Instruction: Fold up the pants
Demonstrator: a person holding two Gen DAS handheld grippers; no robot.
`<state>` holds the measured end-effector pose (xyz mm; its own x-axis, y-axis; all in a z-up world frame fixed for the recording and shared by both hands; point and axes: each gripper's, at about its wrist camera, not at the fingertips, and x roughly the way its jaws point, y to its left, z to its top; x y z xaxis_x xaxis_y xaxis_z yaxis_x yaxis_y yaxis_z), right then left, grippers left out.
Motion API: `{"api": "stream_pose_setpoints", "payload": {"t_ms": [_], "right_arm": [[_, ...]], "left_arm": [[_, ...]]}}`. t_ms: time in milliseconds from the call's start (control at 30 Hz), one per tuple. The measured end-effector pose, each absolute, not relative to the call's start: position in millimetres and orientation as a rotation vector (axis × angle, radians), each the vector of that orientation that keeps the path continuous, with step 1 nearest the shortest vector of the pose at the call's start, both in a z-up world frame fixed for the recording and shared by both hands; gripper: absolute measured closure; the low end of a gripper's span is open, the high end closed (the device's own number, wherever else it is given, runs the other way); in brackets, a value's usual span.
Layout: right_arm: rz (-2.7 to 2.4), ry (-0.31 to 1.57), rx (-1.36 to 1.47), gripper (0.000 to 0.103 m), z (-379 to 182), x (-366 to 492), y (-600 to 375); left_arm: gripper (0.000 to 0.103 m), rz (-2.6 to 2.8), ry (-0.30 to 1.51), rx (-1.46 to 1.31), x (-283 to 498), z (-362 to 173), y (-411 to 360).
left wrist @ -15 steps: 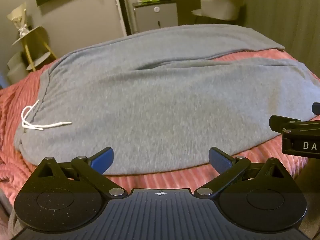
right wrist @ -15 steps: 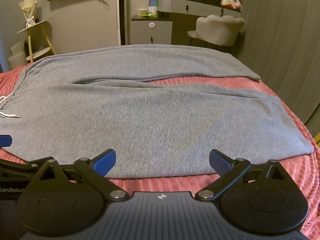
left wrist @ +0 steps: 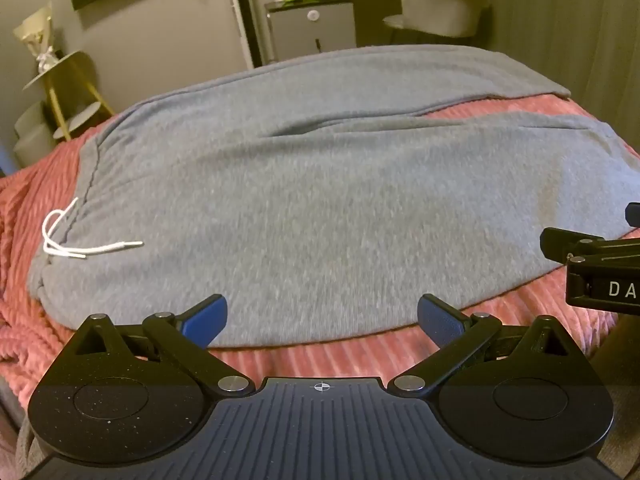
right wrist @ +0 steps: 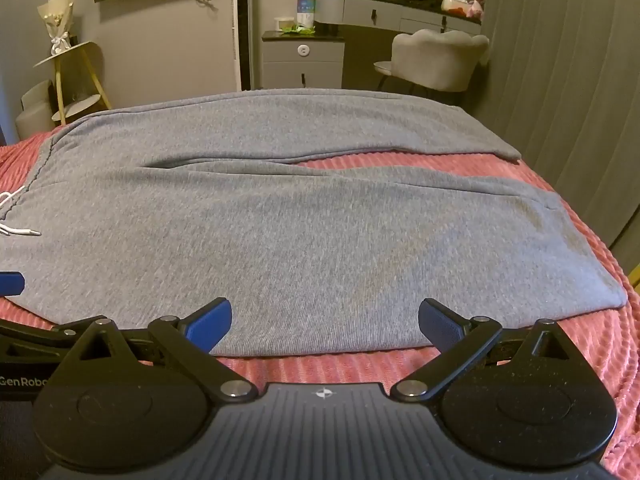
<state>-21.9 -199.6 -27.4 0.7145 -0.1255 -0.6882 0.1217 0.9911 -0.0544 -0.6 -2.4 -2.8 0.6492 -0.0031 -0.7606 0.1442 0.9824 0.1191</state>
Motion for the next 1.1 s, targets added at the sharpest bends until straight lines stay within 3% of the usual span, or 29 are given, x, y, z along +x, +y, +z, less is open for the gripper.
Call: {"api": "stream_pose_setpoints", "payload": {"t_ms": [1100], "right_arm": [[-0.135, 0.764, -0.002, 0.003, -26.9, -22.1, -198.9]], "left_arm": [[0.0, -0.079, 0.871, 0.18, -1.2, -7.5, -0.6]]}}
